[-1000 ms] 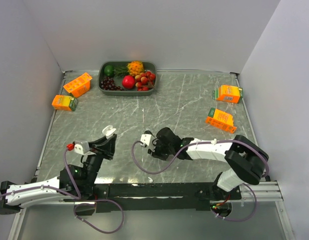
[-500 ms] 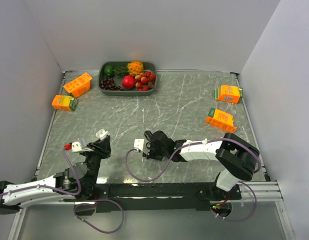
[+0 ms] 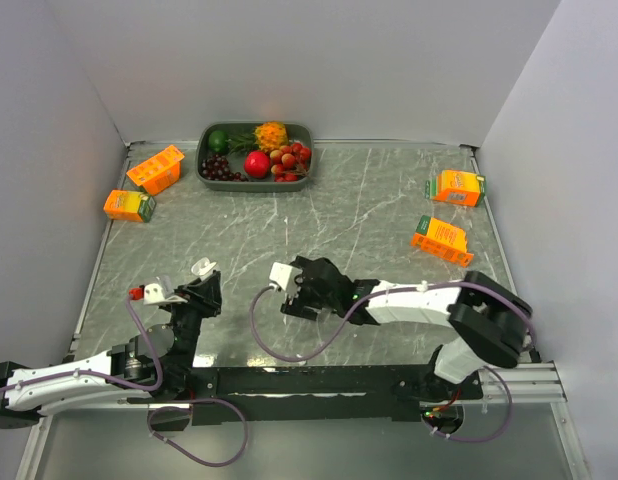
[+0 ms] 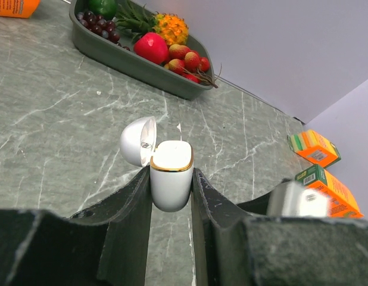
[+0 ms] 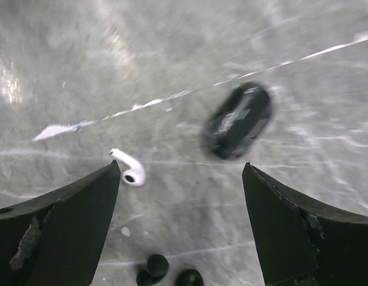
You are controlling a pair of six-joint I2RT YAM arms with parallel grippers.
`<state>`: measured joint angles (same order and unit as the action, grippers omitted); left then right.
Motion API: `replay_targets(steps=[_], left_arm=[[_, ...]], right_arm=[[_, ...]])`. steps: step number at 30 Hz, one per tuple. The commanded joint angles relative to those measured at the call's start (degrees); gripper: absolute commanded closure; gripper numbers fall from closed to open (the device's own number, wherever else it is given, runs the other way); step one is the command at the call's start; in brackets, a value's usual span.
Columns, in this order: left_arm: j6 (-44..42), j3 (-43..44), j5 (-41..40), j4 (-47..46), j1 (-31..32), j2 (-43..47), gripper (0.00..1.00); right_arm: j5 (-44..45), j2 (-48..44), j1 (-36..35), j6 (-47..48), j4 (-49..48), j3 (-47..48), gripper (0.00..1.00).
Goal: Insert the wireless bluetooth earbuds into the charging case
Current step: Pick up the earbud from the center of the board.
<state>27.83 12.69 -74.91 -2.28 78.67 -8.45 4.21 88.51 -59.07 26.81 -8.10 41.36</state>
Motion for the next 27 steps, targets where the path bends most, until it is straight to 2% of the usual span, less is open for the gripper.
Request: replay_targets(steps=[1,2,4,5,7,8,12,13,14,15,17,20,22,23,25,26,27], left_arm=[[-2.08,1.99,-0.06,-1.32,0.08,0.27,0.99],[-2.08,2.08,-0.06,-1.32,0.08,0.27,0.99],[-2.34,2.16,-0.14,-1.49,0.16,0.10,0.99],[-2.43,2.08,-0.14,-1.67,0.16,0.01,0.99],[-3.31,1.90,-0.40,-2.89,0.08,-0.16,0.99],[-3.49,1.81,-0.58,-3.16,0.16,-0.25,0.99],[-3.40,2.25,-1.29,-3.17,0.16,-0.34,0.99],[-3.05,2.34,-1.29,-2.47,0.08,-0.34,0.99],[-2.53,2.52,-1.29,-1.85,0.16,-0.34,0.99],[-1.74,3.04,-1.29,-0.80,0.16,-0.25,0.99],[0.90,3.57,-1.46,1.91,0.08,-0.43,0.99],[3.10,3.84,-1.46,4.28,0.16,-0.78,0.99],[3.98,3.92,-1.55,4.66,0.08,-1.13,0.99],[4.33,3.92,-1.55,4.74,0.08,-1.31,0.99],[4.51,3.84,-1.46,4.40,0.16,-2.18,0.99],[4.68,3.75,-1.46,4.31,0.16,-2.36,0.99],[5.03,3.75,-1.46,4.48,0.08,-3.06,0.99]], right_arm=[[5.89,-11.92,-1.31,-3.24,-5.17,2.32,0.08],[9.64,-13.35,-1.49,-4.91,-5.35,2.67,0.01],[13.96,-16.07,-1.31,-12.10,-2.56,6.26,0.00],[14.94,-16.52,-1.05,-15.00,1.73,8.01,0.00],[20.73,-16.62,-0.96,-26.58,7.71,13.11,0.00],[21.10,-16.09,-0.61,-30.81,16.53,18.26,0.00],[11.37,-14.24,4.30,-50.67,23.91,23.15,0.00],[4.65,-13.02,6.31,-55.33,26.18,23.84,0.00],[2.32,-12.32,9.29,-64.68,27.94,24.72,0.00],[1.43,-11.87,10.11,-69.21,31.44,24.64,0.01],[4.31,-12.04,9.94,-81.13,33.49,22.20,0.11],[5.28,-12.75,9.06,-90.93,34.47,19.82,0.21],[6.25,-12.05,7.83,-92.81,35.86,19.81,0.26],[7.12,-11.26,7.65,-95.51,37.52,20.94,0.37],[7.48,-9.06,7.39,-97.64,40.60,21.65,0.51],[7.31,-8.53,7.30,-99.65,40.79,21.13,0.61],[6.96,-7.92,6.87,-100.45,40.53,20.60,0.64]])
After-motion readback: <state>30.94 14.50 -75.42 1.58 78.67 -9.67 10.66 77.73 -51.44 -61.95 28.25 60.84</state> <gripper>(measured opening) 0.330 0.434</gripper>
